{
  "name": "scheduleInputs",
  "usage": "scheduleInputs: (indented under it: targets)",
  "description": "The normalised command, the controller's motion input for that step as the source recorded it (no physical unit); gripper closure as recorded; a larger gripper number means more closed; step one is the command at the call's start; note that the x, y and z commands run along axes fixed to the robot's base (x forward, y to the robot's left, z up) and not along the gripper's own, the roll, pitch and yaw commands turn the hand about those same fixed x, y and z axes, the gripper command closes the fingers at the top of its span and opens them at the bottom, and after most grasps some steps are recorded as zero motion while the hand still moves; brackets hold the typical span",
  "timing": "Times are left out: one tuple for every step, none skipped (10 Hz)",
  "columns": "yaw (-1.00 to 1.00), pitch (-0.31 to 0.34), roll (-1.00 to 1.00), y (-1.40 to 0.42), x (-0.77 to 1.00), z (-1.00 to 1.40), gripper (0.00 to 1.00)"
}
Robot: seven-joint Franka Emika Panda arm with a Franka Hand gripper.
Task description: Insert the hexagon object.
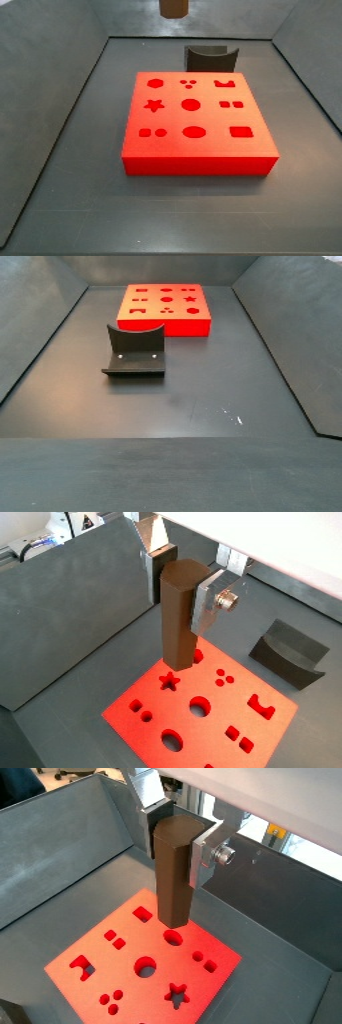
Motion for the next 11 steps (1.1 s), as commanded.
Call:
scheduleInputs:
  targets:
    - [0.15,0.000,0.00,0.31,0.11,-0.11,1.00]
    - [0.52,-0.031,-0.02,0.42,0.11,-0.14,1.00]
    - [0.77,-0.053,-0.03,0.22,0.00,-0.11,1.00]
    - [0.75,-0.054,-0.01,0.26,0.00,-0.06,1.00]
    - [0.58,0.000,0.00,0.53,0.00,-0.11,1.00]
    - [0.50,-0.006,0.00,0.69,-0.08,-0.39,1.00]
    - [0.47,-0.030,0.00,0.73,-0.09,-0.46,1.00]
    - [0.47,-0.060,0.00,0.73,-0.09,-0.51,1.00]
    - [0.28,-0.181,0.02,0.71,-0.09,-0.84,1.00]
    - [0.23,-0.191,0.06,0.48,-0.03,-0.83,1.00]
    - [0.20,-0.191,0.04,0.26,0.00,-0.85,1.00]
